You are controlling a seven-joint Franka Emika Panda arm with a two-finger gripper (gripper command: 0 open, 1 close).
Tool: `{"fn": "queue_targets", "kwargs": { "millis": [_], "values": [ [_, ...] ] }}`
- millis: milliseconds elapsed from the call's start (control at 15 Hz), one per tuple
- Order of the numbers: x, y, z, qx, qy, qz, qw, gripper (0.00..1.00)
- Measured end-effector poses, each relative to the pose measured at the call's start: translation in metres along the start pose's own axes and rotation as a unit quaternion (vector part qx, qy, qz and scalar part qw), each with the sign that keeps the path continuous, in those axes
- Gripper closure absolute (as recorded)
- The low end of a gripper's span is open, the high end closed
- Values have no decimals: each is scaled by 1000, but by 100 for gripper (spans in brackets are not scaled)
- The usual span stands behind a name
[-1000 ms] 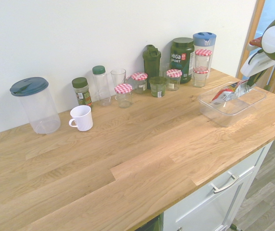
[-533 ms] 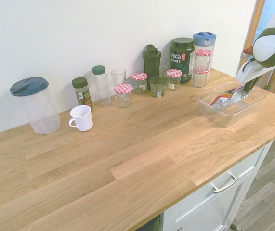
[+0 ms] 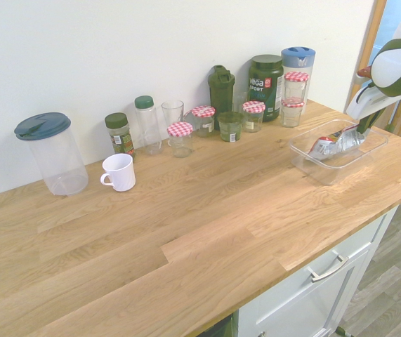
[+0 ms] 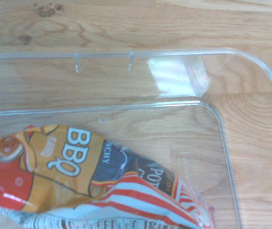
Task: Put the chip bag into the container
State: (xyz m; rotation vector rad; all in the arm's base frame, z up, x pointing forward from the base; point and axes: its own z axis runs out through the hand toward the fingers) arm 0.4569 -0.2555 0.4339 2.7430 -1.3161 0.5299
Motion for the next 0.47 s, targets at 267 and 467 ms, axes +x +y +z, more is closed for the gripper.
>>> {"fn": "queue_targets", "kwargs": {
  "millis": [267,467],
  "values": [
    [6,13,-24,12,10,-7,1000,0],
    [10,42,-79,40,14,-17,999,0]
  ]
}}
